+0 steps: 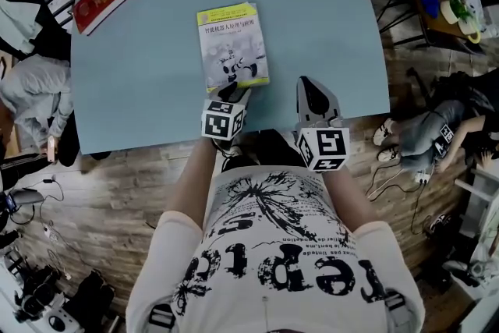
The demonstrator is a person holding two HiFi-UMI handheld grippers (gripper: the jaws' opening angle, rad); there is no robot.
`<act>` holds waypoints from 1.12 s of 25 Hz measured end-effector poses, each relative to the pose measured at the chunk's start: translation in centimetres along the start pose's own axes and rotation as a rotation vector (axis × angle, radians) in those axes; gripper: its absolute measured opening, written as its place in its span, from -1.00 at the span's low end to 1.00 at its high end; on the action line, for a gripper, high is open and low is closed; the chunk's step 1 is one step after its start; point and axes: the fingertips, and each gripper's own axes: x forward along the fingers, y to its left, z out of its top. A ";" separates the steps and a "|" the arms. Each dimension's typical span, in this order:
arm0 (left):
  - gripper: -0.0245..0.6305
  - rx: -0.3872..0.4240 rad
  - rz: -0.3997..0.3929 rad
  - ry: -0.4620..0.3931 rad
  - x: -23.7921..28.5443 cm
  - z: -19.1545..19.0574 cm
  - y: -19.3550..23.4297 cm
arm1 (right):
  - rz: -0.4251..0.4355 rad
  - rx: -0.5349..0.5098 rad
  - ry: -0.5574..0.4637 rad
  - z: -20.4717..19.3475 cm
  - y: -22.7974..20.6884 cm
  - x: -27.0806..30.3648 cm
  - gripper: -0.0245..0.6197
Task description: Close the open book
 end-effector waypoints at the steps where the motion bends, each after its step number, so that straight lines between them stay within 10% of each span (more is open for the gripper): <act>1: -0.39 0.013 -0.009 0.008 0.0 0.0 -0.2 | -0.004 -0.002 -0.001 0.0 0.1 0.0 -0.89; 11: -0.38 0.169 -0.024 -0.105 -4.6 3.8 -2.7 | 0.008 -0.006 -0.029 1.0 2.0 -1.2 -0.89; 28: -0.85 0.249 0.112 -0.653 -26.0 13.0 -3.9 | 0.143 -0.127 -0.198 7.4 10.5 -4.4 -0.90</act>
